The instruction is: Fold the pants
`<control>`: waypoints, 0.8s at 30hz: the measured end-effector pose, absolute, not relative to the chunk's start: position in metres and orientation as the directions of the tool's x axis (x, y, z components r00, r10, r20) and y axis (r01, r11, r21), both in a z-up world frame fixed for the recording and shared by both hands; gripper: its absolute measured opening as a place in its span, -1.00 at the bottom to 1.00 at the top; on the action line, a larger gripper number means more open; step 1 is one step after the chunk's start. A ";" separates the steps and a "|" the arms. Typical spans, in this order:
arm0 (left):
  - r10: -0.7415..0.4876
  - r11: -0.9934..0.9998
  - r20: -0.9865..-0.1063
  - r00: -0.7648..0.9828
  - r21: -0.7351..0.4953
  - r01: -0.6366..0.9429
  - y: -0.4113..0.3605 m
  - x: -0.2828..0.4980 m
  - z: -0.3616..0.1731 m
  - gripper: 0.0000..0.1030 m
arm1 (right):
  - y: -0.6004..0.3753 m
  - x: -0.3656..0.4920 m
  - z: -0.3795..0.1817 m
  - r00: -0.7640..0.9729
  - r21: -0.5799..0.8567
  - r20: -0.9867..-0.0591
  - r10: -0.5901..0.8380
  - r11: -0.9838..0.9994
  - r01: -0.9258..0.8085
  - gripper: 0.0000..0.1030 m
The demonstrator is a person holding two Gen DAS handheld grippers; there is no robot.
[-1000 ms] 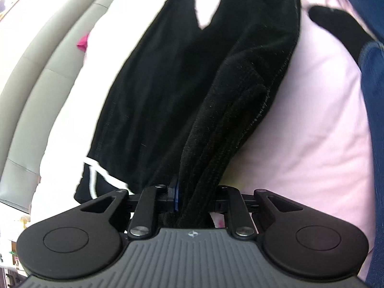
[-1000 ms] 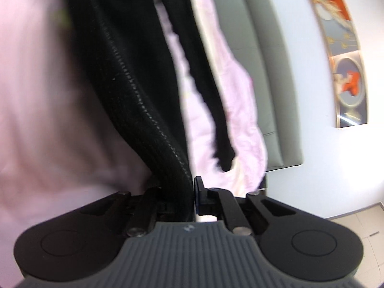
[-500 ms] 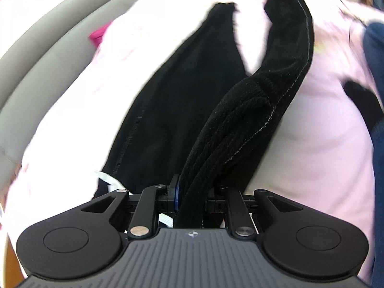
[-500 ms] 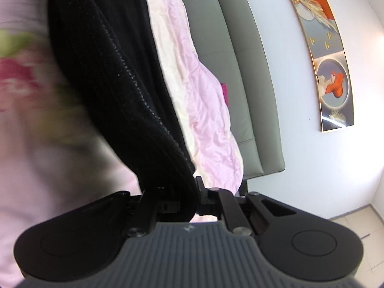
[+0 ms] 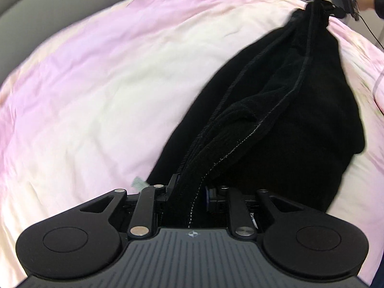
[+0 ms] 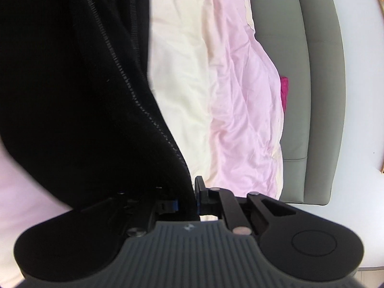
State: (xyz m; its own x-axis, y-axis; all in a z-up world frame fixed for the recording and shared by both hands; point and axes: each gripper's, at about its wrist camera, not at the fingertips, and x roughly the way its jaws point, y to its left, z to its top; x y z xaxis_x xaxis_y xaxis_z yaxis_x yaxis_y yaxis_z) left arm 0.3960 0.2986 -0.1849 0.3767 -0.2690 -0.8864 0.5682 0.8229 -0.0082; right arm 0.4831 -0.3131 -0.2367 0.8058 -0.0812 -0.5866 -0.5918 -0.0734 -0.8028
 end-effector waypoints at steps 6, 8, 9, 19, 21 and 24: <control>-0.396 0.894 -0.870 0.293 -0.293 0.338 0.372 0.416 -0.209 -0.02 | -0.327 0.568 -0.255 0.666 -0.765 -0.629 -0.400 0.167 -0.622 -0.56; -0.364 0.926 -0.857 0.364 -0.292 0.240 0.397 0.411 -0.209 0.17 | -0.352 0.579 -0.247 0.686 -0.838 -0.541 -0.487 0.240 -0.491 -0.56; -0.340 0.940 -0.852 0.399 -0.293 0.175 0.410 0.408 -0.210 0.36 | -0.364 0.581 -0.242 0.679 -0.850 -0.526 -0.512 0.287 -0.442 -0.56; 0.156 0.951 -0.837 0.525 -0.016 -0.308 0.439 0.337 -0.180 0.44 | -0.411 0.530 -0.243 0.643 -0.760 -0.607 -0.467 0.577 -0.297 -0.49; 0.154 0.954 -0.805 0.573 -0.029 -0.297 0.420 0.314 -0.169 0.66 | -0.405 0.517 -0.253 0.628 -0.686 -0.653 -0.423 0.682 -0.255 -0.46; 0.173 0.937 -0.775 0.607 -0.061 -0.345 0.398 0.289 -0.158 0.73 | -0.408 0.500 -0.261 0.612 -0.552 -0.712 -0.344 0.813 -0.185 -0.42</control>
State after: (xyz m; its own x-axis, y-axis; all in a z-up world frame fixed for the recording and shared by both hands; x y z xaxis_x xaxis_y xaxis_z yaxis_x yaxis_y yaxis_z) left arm 0.2895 0.3980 -0.1584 0.6072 0.1732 -0.7755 -0.3452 0.9365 -0.0611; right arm 0.5002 -0.4079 -0.2613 0.6121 -0.3435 -0.7122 -0.1854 0.8133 -0.5516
